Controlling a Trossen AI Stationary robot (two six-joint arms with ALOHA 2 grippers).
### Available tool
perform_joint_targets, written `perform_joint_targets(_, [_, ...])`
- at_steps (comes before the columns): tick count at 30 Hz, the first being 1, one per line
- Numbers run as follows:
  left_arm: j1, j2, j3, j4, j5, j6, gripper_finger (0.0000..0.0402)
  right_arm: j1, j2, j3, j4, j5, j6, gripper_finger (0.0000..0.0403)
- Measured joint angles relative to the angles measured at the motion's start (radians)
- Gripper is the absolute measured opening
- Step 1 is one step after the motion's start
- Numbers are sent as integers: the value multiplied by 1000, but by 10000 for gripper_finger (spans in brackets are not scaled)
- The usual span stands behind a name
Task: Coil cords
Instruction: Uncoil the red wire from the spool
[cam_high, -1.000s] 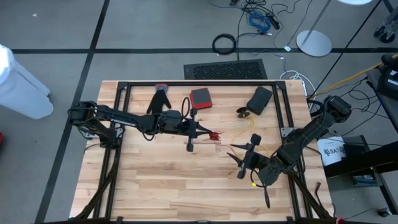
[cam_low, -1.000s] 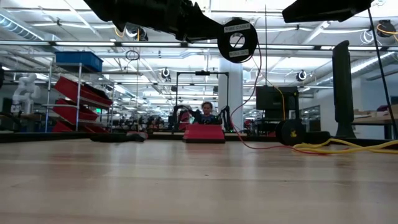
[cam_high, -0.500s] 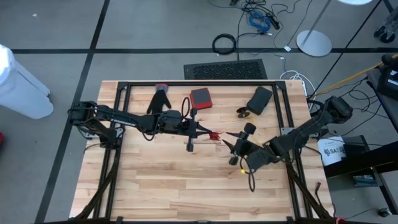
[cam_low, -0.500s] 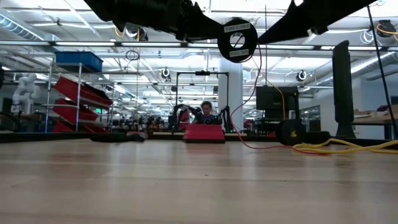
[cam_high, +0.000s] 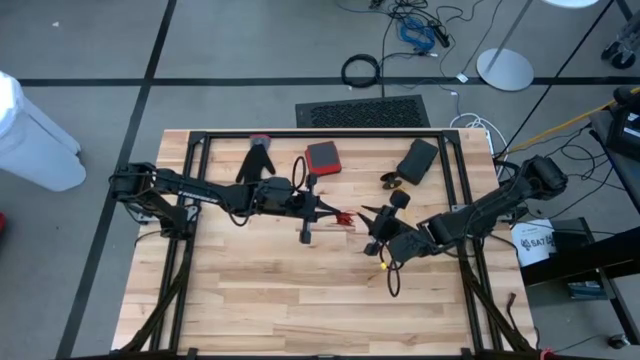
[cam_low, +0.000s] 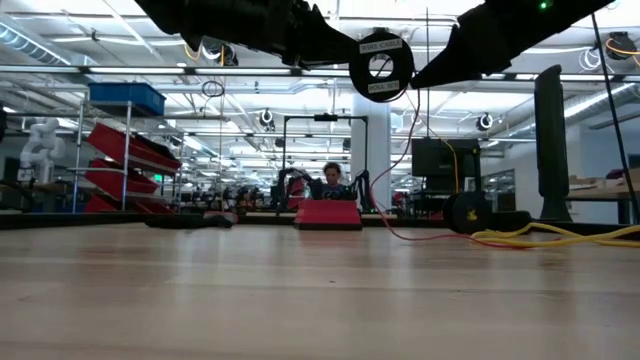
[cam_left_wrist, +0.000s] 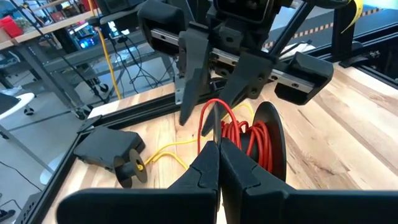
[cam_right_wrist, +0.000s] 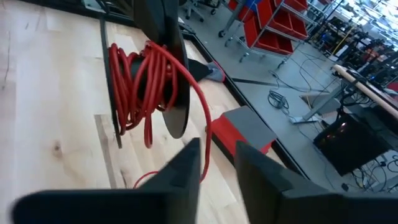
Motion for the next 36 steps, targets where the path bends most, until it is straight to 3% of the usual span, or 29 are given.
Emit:
perform_joint_targets(3, [0,0,0,0,0,0,0,0,0,0,-7,1,-11,17])
perform_joint_targets(5, [0,0,0,0,0,0,0,0,0,0,-7,11,-15,7])
perform_joint_targets(9, [0,0,0,-1,-9,1,0,3,0,0,3,11,-15,2])
perform_joint_targets(15, [11,0,0,-26,-144,32,0,44,0,0,114,29,-68,1])
perform_joint_targets(19, [29,0,0,-16,-208,26,0,53,10,0,251,-39,-135,0])
perform_joint_targets(28, [65,0,0,-10,-267,11,0,13,200,1,521,-194,-217,0])
perform_joint_targets(36, [72,0,0,11,-263,-2,0,-48,309,1,489,-249,-107,0])
